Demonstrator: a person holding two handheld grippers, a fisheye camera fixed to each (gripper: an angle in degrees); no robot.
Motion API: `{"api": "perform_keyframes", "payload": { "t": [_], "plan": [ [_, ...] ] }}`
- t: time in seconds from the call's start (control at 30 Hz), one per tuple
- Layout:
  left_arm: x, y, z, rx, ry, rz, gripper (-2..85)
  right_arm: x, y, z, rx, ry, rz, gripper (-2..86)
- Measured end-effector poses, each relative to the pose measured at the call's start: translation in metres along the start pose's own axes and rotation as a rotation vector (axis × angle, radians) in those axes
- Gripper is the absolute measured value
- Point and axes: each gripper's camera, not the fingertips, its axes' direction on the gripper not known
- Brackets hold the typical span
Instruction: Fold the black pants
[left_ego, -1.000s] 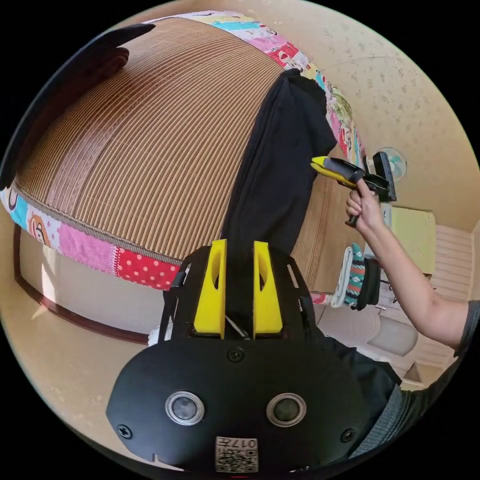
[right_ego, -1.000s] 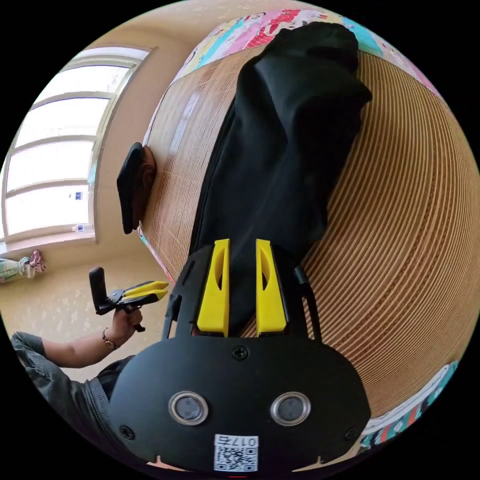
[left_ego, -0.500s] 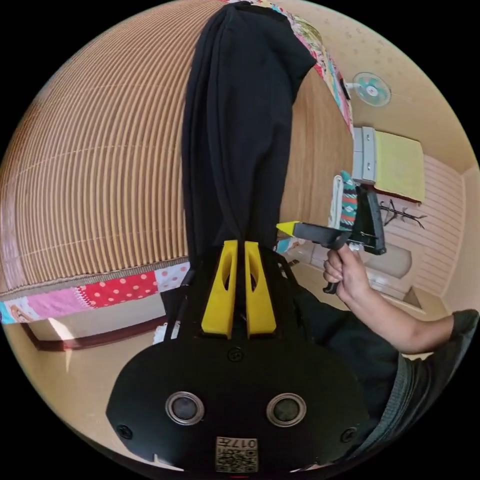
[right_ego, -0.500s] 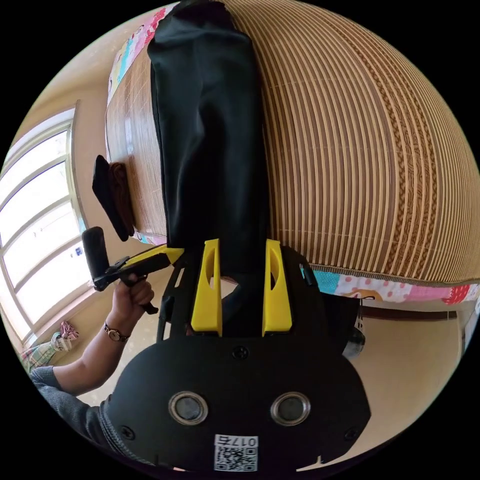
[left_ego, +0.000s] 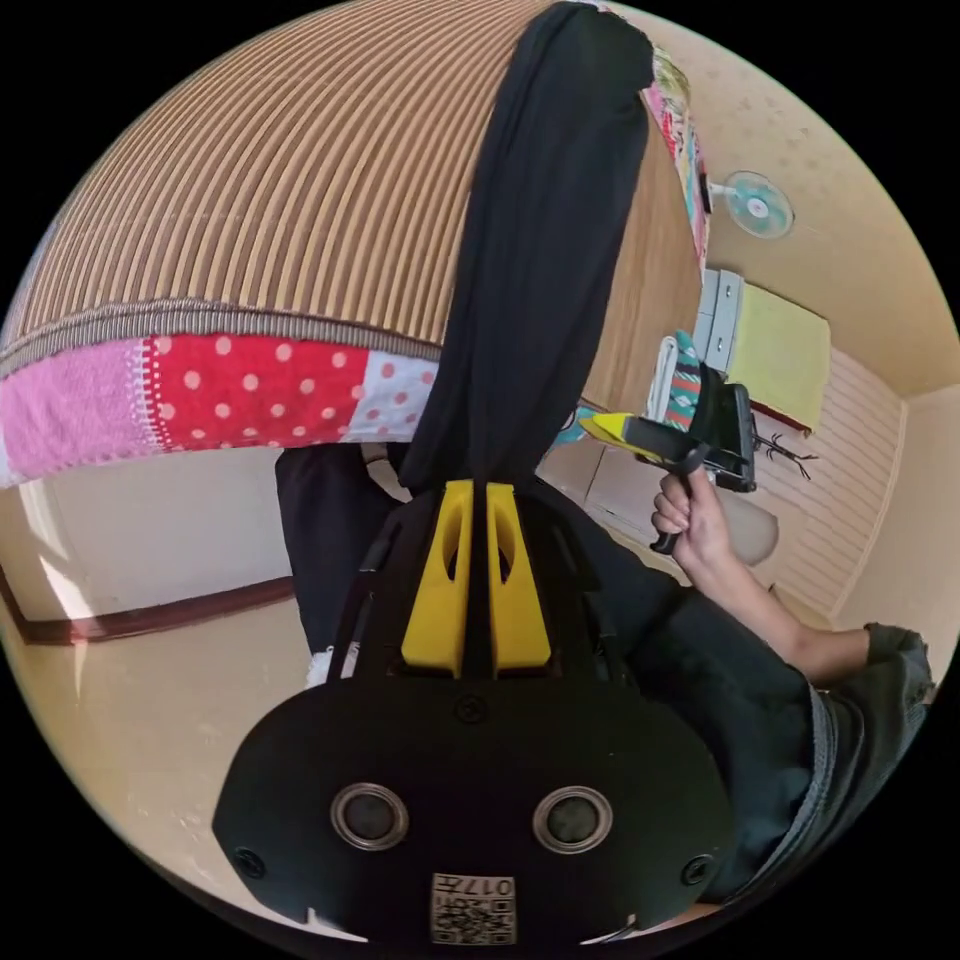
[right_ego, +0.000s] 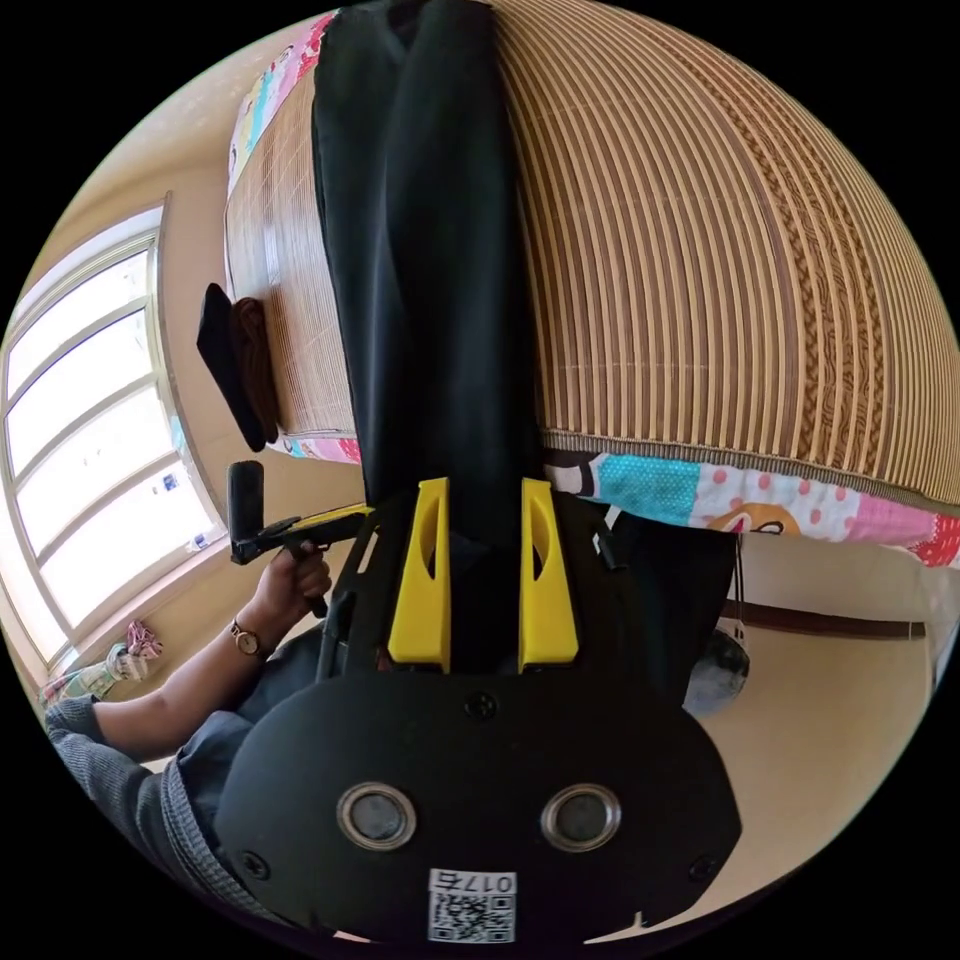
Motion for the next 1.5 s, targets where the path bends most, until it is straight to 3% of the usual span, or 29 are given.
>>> {"api": "perform_keyframes", "payload": {
  "t": [0.27, 0.5, 0.63, 0.8, 0.87, 1.1, 1.17, 1.23, 1.3, 1.37, 1.5],
  "plan": [
    [0.044, -0.026, 0.01, -0.146, -0.138, 0.138, 0.5, -0.044, -0.028, -0.037, 0.188, 0.043, -0.094, 9.0],
    [0.05, -0.024, 0.002, -0.109, -0.12, 0.116, 0.6, -0.154, -0.211, -0.094, 0.33, 0.131, -0.328, 9.1],
    [0.054, -0.02, 0.001, -0.066, -0.109, 0.111, 0.4, -0.225, -0.315, -0.085, 0.302, 0.272, -0.457, 9.8],
    [0.061, -0.015, 0.004, -0.008, -0.087, 0.112, 0.3, -0.255, -0.375, -0.027, 0.158, 0.482, -0.473, 7.8],
    [0.06, -0.011, 0.006, 0.022, -0.055, 0.098, 0.3, -0.259, -0.375, -0.017, 0.176, 0.578, -0.475, 4.9],
    [0.056, 0.007, -0.01, 0.119, 0.081, 0.073, 0.3, -0.284, -0.32, -0.075, 0.405, 0.372, -0.481, 2.3],
    [0.056, 0.01, -0.013, 0.114, 0.071, 0.076, 0.4, -0.286, -0.328, -0.067, 0.329, 0.356, -0.504, 1.9],
    [0.055, 0.008, -0.01, 0.099, 0.075, 0.083, 0.5, -0.277, -0.351, -0.028, -0.069, 0.141, -0.623, 1.5],
    [0.054, 0.006, -0.007, 0.095, 0.078, 0.069, 0.6, -0.267, -0.343, -0.016, -0.154, 0.163, -0.633, 1.8],
    [0.053, 0.001, -0.004, 0.082, 0.07, 0.043, 0.8, -0.254, -0.314, -0.033, -0.004, 0.276, -0.596, 2.6],
    [0.063, -0.002, -0.001, 0.071, 0.005, 0.038, 1.9, -0.184, -0.221, -0.078, 0.12, 0.137, -0.565, 5.9]
  ]
}}
